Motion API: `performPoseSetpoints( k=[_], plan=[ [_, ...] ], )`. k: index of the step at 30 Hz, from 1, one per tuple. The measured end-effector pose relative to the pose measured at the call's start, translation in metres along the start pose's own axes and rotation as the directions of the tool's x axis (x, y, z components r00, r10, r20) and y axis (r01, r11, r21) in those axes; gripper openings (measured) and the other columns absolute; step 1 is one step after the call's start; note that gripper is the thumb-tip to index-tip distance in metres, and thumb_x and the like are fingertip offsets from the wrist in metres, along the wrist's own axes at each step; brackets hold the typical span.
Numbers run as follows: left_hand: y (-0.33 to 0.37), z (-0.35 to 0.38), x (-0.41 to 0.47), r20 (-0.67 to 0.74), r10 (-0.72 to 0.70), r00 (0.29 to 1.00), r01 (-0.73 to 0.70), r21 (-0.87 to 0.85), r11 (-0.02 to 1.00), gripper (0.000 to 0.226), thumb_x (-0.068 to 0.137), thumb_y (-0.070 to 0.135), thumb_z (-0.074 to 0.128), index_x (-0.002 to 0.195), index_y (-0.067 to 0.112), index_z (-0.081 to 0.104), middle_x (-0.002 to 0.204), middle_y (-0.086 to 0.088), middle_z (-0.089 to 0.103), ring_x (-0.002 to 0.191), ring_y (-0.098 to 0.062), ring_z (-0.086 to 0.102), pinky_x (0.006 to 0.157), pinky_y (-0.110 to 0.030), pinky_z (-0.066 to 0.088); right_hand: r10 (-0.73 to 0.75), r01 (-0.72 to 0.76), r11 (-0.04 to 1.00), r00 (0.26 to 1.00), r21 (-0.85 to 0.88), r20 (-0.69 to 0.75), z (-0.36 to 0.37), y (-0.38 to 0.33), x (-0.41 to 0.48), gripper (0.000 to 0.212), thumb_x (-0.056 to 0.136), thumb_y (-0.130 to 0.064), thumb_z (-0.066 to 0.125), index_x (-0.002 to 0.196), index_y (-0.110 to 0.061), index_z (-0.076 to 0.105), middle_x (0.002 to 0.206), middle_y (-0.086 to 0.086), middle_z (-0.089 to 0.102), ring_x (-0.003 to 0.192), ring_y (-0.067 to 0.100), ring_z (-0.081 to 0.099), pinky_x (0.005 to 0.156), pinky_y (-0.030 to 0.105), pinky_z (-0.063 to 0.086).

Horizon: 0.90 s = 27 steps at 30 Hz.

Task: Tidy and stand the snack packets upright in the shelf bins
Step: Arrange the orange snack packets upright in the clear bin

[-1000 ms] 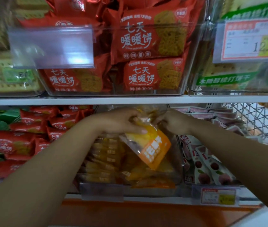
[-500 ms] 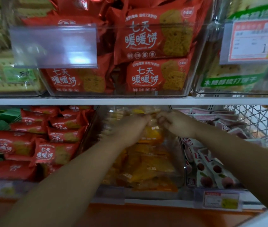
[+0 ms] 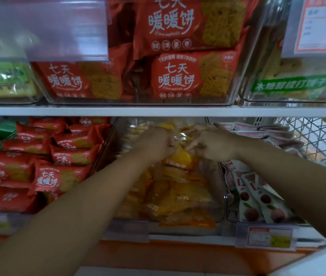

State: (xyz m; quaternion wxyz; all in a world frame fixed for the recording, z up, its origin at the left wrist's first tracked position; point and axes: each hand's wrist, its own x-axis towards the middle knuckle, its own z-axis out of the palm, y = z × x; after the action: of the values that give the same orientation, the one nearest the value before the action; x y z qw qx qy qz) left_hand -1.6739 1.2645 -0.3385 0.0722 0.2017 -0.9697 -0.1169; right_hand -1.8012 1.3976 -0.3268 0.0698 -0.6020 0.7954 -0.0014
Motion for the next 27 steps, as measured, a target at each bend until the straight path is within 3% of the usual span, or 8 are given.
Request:
performPoseSetpoints(
  k=[3,6,9,11,15,21,24,27],
  plan=[
    [-0.005,-0.011,-0.009,0.365,0.109,0.924,-0.098,-0.049,0.994,0.033,0.081,0.033,0.072,0.112,0.022,0.067,0.116,0.006,0.066,0.107,-0.011,0.059,0.085,-0.022,0.044,0.023,-0.023,1.000,1.000,0.020,-0.006,-0.001,-0.001,0.006,0.026,0.093,-0.034,0.049,0.112,-0.047,0.061,0.139,-0.010,0.031,0.135,0.017,0.023,0.115,0.043,0.006],
    [0.000,-0.002,-0.014,0.608,0.028,0.794,-0.244,0.275,0.930,0.059,0.078,0.040,0.072,0.132,0.028,0.051,0.126,0.005,0.058,0.112,-0.018,0.055,0.089,-0.030,0.045,0.035,-0.033,0.996,0.999,0.087,-0.024,0.003,0.000,0.009,0.024,0.091,-0.033,0.052,0.106,-0.048,0.064,0.133,-0.011,0.034,0.131,0.016,0.027,0.113,0.038,0.014],
    [0.003,0.012,-0.013,0.484,0.095,0.870,-0.320,0.405,0.857,0.035,0.086,0.031,0.062,0.120,0.028,0.060,0.108,0.003,0.063,0.097,-0.021,0.059,0.089,-0.039,0.045,0.020,-0.016,0.993,0.999,0.117,-0.040,0.006,0.005,0.012,0.025,0.089,-0.029,0.054,0.102,-0.046,0.066,0.131,-0.009,0.036,0.130,0.017,0.030,0.112,0.036,0.020],
    [-0.001,0.014,-0.011,0.336,0.152,0.930,-0.272,0.350,0.896,0.023,0.089,0.020,0.053,0.109,0.027,0.065,0.096,0.004,0.064,0.083,-0.019,0.059,0.073,-0.033,0.046,0.001,0.004,0.993,0.999,0.121,-0.044,0.009,0.008,0.014,0.025,0.088,-0.027,0.055,0.102,-0.044,0.067,0.131,-0.007,0.038,0.130,0.018,0.031,0.112,0.036,0.022],
    [-0.008,0.004,-0.004,0.108,0.137,0.985,-0.153,0.158,0.976,0.028,0.094,0.017,0.049,0.113,0.026,0.067,0.107,-0.007,0.067,0.095,-0.026,0.063,0.070,-0.027,0.043,-0.017,0.031,0.984,0.997,0.176,-0.078,0.012,0.010,0.015,0.026,0.091,-0.017,0.053,0.104,-0.032,0.070,0.133,0.002,0.042,0.132,0.020,0.031,0.112,0.030,0.021],
    [-0.013,0.007,0.007,0.046,0.080,0.996,-0.082,0.035,0.996,0.030,0.093,0.011,0.048,0.116,0.019,0.066,0.115,-0.012,0.065,0.103,-0.028,0.061,0.083,-0.031,0.049,0.009,0.091,0.952,0.946,0.292,-0.324,0.008,0.009,-0.003,0.026,0.087,-0.004,0.057,0.108,-0.012,0.069,0.124,0.010,0.053,0.120,0.020,0.047,0.096,0.015,0.029],
    [-0.015,0.011,0.009,0.044,0.045,0.998,-0.045,0.007,0.999,0.033,0.092,0.009,0.048,0.119,0.018,0.065,0.117,-0.012,0.064,0.103,-0.027,0.061,0.084,-0.032,0.050,-0.089,0.209,0.960,0.859,0.185,-0.504,0.004,0.005,-0.022,0.017,0.080,-0.010,0.067,0.095,-0.016,0.072,0.095,0.001,0.067,0.090,0.014,0.061,0.085,0.026,0.047],
    [-0.014,0.011,0.007,0.034,0.058,0.998,-0.058,-0.019,0.998,0.027,0.094,0.013,0.048,0.115,0.014,0.066,0.113,-0.012,0.065,0.101,-0.027,0.061,0.083,-0.033,0.049,-0.262,0.286,0.955,0.935,0.075,-0.239,-0.005,-0.015,-0.038,0.017,0.077,-0.039,0.072,0.089,-0.026,0.073,0.080,-0.017,0.066,0.075,-0.001,0.060,0.080,0.025,0.047]
  ],
)
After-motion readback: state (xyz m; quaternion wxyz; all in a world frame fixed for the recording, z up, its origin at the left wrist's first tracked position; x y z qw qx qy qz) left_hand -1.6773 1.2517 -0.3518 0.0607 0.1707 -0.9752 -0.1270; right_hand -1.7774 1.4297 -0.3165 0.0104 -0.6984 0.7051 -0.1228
